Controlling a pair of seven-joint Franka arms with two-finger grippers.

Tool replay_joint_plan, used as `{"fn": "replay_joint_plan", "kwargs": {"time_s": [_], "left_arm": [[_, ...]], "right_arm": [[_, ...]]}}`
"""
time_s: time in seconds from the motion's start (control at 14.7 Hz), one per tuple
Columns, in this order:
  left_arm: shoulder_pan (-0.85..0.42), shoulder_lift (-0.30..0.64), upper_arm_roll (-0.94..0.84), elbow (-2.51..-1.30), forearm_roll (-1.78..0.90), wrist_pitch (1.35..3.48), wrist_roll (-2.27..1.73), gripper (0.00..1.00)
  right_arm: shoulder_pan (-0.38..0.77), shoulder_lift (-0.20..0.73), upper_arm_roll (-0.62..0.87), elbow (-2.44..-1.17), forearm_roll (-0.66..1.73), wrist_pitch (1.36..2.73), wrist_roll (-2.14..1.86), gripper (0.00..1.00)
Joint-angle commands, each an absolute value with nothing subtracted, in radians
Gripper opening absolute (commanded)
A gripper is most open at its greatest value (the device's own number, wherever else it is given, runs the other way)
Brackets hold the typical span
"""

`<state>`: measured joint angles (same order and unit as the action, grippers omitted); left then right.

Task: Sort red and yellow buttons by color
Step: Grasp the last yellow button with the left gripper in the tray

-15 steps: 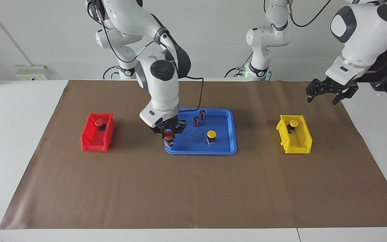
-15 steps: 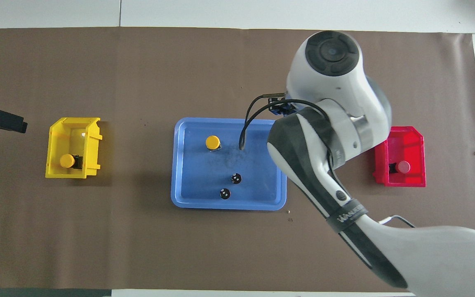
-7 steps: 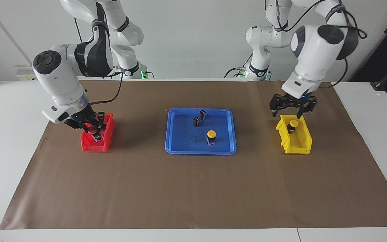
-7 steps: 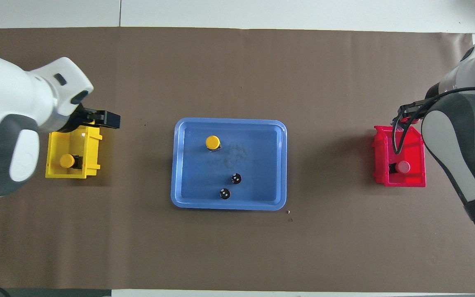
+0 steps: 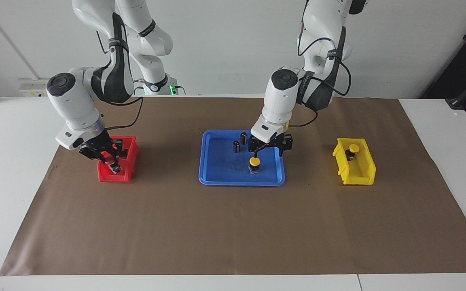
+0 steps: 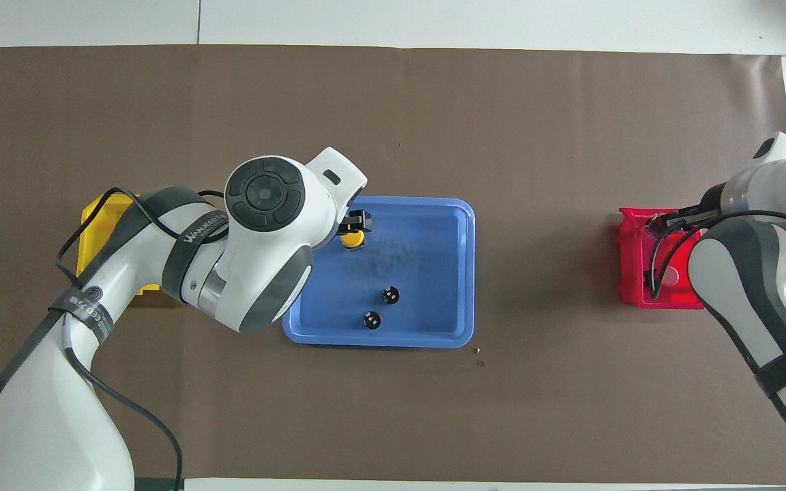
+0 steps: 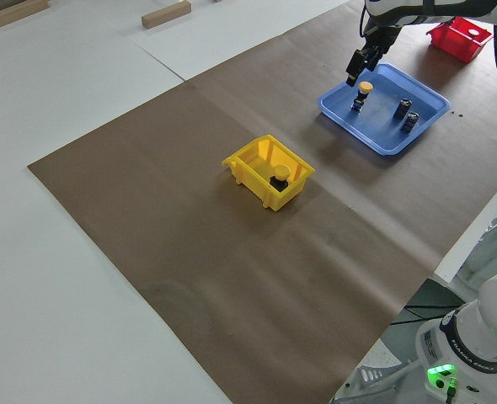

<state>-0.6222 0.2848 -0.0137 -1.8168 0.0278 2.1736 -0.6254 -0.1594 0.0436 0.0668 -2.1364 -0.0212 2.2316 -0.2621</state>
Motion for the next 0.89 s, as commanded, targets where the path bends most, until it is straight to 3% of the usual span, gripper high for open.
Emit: {"fn": "replay_joint_plan", "kwargs": {"time_s": [0.0,0.34,0.55,0.82], "left_arm": [[-0.649,0.356,0.005,-1.747,0.051,2.180,-0.684,0.99],[-0.669,0.356,0.003,-1.762,0.049,2.175,-0.692,0.93],[-0.670,0.357,0.002,-1.764,0.045,2.175,-0.695,0.79],[-0.675,0.359,0.002,-1.778,0.044,2.177,-0.698,0.77]], "right_arm": [[-0.181,-0.009,0.081,-2.233,0.000,2.311,-0.284,0.15],[-0.190,-0.003,0.081,-2.289,0.000,2.388,-0.285,0.15],[-0.192,-0.002,0.081,-2.290,0.000,2.394,-0.285,0.15],[-0.192,0.005,0.081,-2.307,0.000,2.434,-0.287,0.16]]}}
